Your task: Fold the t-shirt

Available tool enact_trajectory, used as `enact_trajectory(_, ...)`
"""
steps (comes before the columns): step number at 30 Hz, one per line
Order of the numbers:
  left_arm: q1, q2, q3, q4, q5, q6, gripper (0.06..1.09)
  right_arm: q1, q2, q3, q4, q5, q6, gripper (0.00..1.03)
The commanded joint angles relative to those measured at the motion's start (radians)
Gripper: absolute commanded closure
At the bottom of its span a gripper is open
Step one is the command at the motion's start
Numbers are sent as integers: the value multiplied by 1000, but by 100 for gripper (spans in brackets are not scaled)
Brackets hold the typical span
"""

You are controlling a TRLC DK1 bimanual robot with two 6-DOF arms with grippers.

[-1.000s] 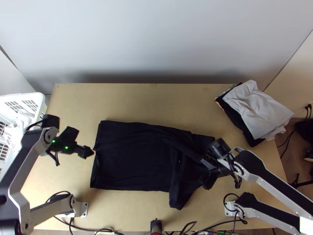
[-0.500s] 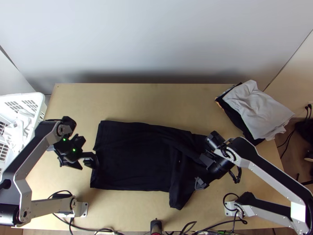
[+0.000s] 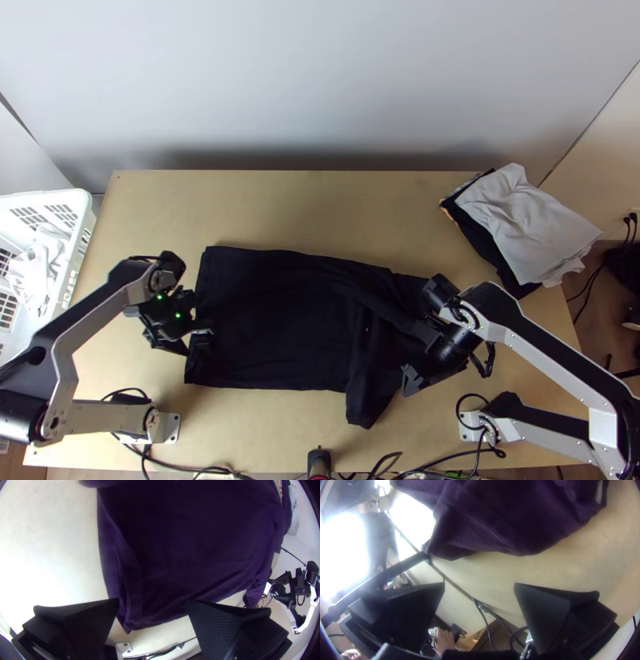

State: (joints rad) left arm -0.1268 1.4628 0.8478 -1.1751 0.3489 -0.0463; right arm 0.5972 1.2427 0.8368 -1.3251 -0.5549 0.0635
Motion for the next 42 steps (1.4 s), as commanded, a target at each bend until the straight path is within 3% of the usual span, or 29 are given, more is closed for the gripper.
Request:
enact_trajectory(1, -27, 73, -50, 127, 15, -24, 12, -5, 3, -21, 7, -5, -4, 6)
enact_trajectory(4, -25, 73, -49, 149, -2, -21, 16, -4, 17, -25, 23, -8, -7, 6)
enact_trajectory(7, -25, 64, -53, 172, -28, -32, 30, 9, 46, -22, 52, -11, -10, 6)
enact_trajectory(8, -27, 57, -58, 178, -42, -41, 39, 18, 60, -21, 61, -11, -10, 7)
enact_trajectory(11, -28, 21, -76, 235, -79, -67, 81, 24, 93, -31, 93, -11, -19, 8)
enact_trajectory(15, -43, -13, -95, 241, -88, -35, 86, 13, 120, -50, 130, -11, -42, 10)
enact_trajectory(16, -48, -24, -96, 227, -88, -40, 100, 13, 120, -54, 138, -10, -44, 10)
enact_trajectory(17, -50, -33, -107, 258, -88, -35, 105, 15, 118, -61, 145, -8, -44, 10)
enact_trajectory(30, -33, -88, -113, 253, -70, -10, 105, -33, 110, -77, 147, 15, -74, 10)
enact_trajectory(32, -33, -94, -112, 252, -68, -10, 105, -37, 113, -67, 167, 18, -70, 17)
enact_trajectory(42, -31, -124, -92, 212, -64, -10, 105, -33, 115, -56, 219, 29, -59, 18)
